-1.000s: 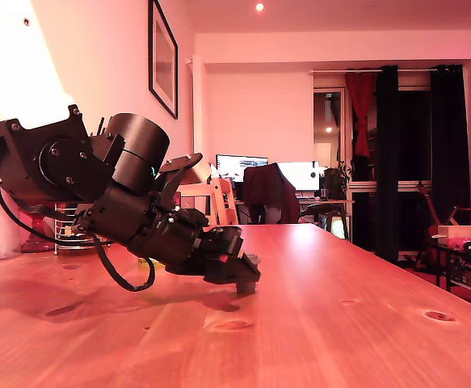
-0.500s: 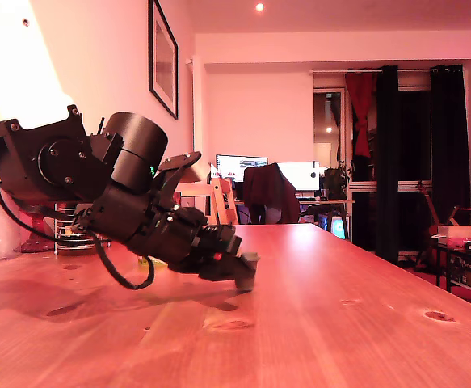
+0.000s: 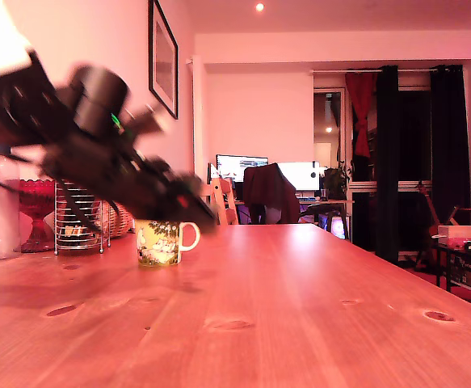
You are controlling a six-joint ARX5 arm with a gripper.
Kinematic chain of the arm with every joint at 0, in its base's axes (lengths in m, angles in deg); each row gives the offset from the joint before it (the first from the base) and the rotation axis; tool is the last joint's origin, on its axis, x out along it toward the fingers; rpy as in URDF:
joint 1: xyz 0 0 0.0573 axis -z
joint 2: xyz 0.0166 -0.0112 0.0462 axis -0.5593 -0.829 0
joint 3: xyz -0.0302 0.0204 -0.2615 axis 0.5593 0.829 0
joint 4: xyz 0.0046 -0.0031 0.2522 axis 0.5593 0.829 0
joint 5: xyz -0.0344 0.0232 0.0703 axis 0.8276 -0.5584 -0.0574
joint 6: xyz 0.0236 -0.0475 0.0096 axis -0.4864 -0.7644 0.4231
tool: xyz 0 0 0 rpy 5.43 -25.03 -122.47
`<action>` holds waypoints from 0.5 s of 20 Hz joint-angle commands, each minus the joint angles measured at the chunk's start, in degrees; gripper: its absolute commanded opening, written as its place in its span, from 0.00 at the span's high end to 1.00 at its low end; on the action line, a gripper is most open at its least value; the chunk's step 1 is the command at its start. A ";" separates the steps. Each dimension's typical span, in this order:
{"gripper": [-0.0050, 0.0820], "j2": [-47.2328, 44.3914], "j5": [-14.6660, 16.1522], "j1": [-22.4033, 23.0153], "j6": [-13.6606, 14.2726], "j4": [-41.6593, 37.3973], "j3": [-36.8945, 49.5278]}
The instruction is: Pick the coffee capsule and then drop it inside the coffee cup in front of you
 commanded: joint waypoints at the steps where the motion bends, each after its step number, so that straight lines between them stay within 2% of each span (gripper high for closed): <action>1: 0.70 0.85 -0.55 -1.36 0.20 0.70 -0.02; 5: 0.70 2.40 -2.45 -5.09 0.20 1.84 -0.02; 10: 0.70 3.17 -2.47 -9.51 0.07 2.27 -0.02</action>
